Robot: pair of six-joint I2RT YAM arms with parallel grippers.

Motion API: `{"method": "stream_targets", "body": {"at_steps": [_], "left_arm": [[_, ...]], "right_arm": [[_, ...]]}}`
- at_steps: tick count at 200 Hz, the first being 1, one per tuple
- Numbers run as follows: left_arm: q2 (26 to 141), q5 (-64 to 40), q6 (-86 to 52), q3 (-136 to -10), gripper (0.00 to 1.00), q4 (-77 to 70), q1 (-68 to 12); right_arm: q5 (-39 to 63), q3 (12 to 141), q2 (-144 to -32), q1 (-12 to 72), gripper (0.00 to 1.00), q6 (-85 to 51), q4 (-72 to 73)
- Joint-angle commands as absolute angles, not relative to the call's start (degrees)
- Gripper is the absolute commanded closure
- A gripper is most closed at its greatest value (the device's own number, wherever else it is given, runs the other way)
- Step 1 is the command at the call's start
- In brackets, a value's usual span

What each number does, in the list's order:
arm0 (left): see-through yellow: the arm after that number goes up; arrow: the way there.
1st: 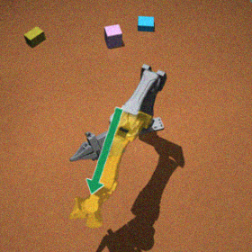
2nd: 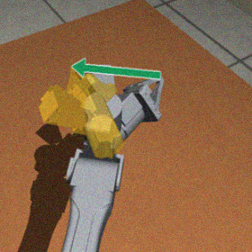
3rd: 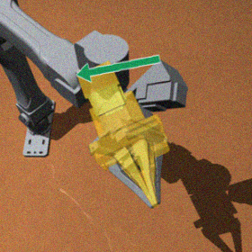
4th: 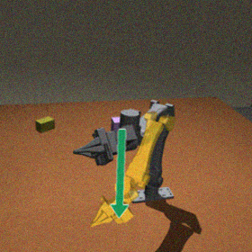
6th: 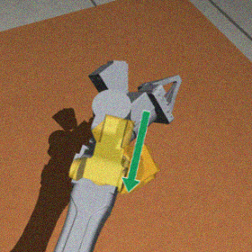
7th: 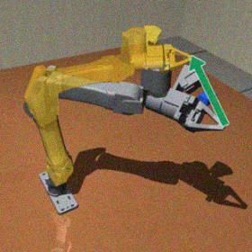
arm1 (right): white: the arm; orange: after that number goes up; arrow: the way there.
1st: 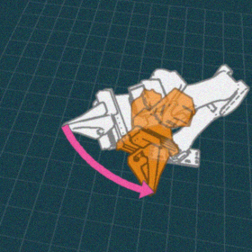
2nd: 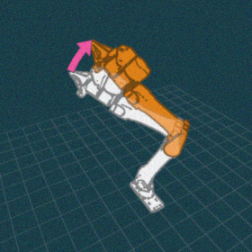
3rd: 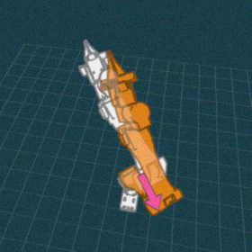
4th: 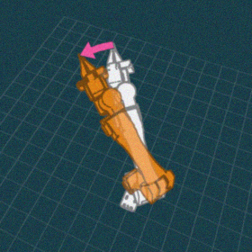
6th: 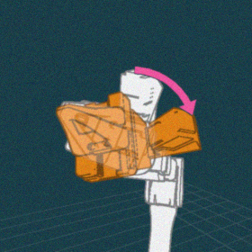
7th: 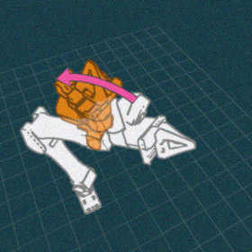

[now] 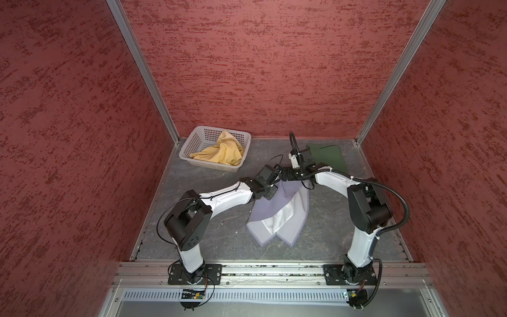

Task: Fold and stack skirts
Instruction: Flatten out the skirt at the center of the table.

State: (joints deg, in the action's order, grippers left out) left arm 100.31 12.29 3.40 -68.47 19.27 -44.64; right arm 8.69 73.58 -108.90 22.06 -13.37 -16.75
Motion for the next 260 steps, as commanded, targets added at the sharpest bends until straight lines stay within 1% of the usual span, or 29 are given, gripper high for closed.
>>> {"method": "stream_targets", "body": {"at_steps": [1,18,35,43,55,66,85,101,109,116,151,191,216,236,260], "left_arm": [[98.7,11.0,2.6,-66.3,0.99,16.3,-44.7],[97.8,10.3,2.1,-65.0,0.92,14.7,-44.6],[97.3,9.9,1.1,-64.4,0.89,14.2,-44.4],[97.3,9.7,0.5,-64.3,0.88,14.0,-44.3],[97.1,9.5,-0.5,-64.0,0.87,13.6,-44.0],[97.1,9.4,-1.7,-63.9,0.87,13.6,-43.6],[97.0,9.1,-3.6,-63.9,0.88,14.0,-42.6],[96.6,9.0,-4.6,-63.9,0.89,14.2,-41.6],[96.4,9.0,-5.0,-64.1,0.9,14.5,-40.9],[96.3,9.0,-5.1,-64.5,0.9,14.9,-40.3],[96.8,9.3,-3.0,-69.9,0.91,17.4,-37.4],[100.9,10.5,3.6,-83.4,0.91,20.4,-35.9],[104.2,8.6,7.7,-90.7,0.87,20.1,-36.2],[107.2,8.3,10.1,-95.1,0.85,19.6,-37.0],[109.9,7.3,10.3,-97.8,0.84,20.3,-37.2]], "right_arm": [[9.9,75.5,-110.8,22.5,0.05,-14.2,-15.2],[10.6,75.8,-112.0,22.7,0.05,-14.2,-14.6],[10.9,76.5,-113.4,22.7,0.07,-14.5,-14.6],[10.7,77.0,-114.0,22.7,0.1,-14.5,-15.1],[10.5,77.6,-114.9,22.8,0.17,-14.5,-15.7],[10.5,78.2,-115.3,22.8,0.29,-14.7,-16.1],[11.4,78.8,-115.4,22.8,0.63,-14.4,-16.7],[11.1,79.6,-114.9,22.7,0.86,-13.7,-17.9],[10.7,79.9,-114.3,22.6,0.96,-13.4,-18.7],[10.6,80.1,-113.6,22.5,1.0,-13.0,-19.3],[9.8,77.4,-107.1,22.6,1.0,-11.6,-20.8],[12.3,69.0,-97.7,22.7,1.0,-12.9,-18.8],[15.6,62.8,-92.9,22.9,1.0,-15.1,-16.7],[17.2,58.9,-90.3,23.4,0.97,-16.8,-15.6],[19.4,55.6,-88.8,23.8,0.92,-18.3,-15.1]]}}
